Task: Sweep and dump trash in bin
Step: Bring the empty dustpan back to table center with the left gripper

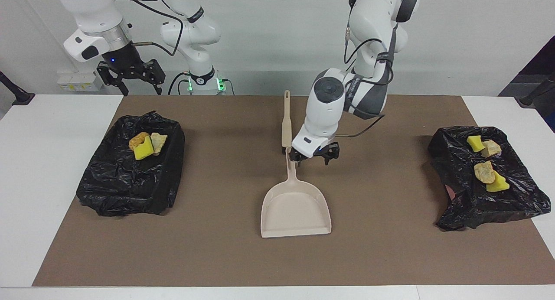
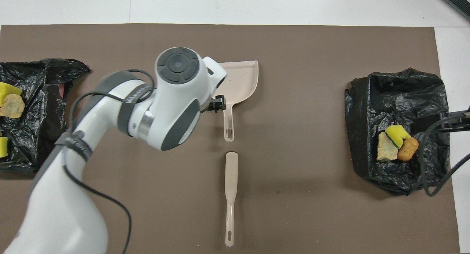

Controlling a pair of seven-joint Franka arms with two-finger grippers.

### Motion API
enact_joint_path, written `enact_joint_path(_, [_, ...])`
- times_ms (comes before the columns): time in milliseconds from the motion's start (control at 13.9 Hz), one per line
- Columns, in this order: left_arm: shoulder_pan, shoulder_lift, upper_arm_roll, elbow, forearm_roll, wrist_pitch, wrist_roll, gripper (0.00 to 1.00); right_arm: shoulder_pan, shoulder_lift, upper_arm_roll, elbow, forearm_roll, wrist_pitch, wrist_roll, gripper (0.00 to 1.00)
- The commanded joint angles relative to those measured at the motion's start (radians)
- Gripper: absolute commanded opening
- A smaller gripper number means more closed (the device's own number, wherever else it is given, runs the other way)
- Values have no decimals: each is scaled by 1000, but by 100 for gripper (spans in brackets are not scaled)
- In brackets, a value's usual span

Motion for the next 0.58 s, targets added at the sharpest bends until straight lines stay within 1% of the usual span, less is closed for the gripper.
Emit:
enact_joint_path(0, [94,-215,-3,-203,18,6,129,100,-1,-4,-12,2,-1,-22,-28,100])
enact_joint_path(144, [187,-317,-3,-237,18,-14,288,100,-2,-6,-12,2,-1,-22,-28,100])
enact_joint_path(288, [267,-373,-3,-209,18,-92,431,100,-2,-4,-12,2,-1,-22,-28,100])
enact_joint_path(433, [336,-413,6,-145,18,-180,522,100,-2,-4,-11,2,-1,-22,-29,100])
enact_joint_path(505, [365,-416,10,-89,18,-236,554,100,-2,-4,-11,2,-1,-22,-29,100])
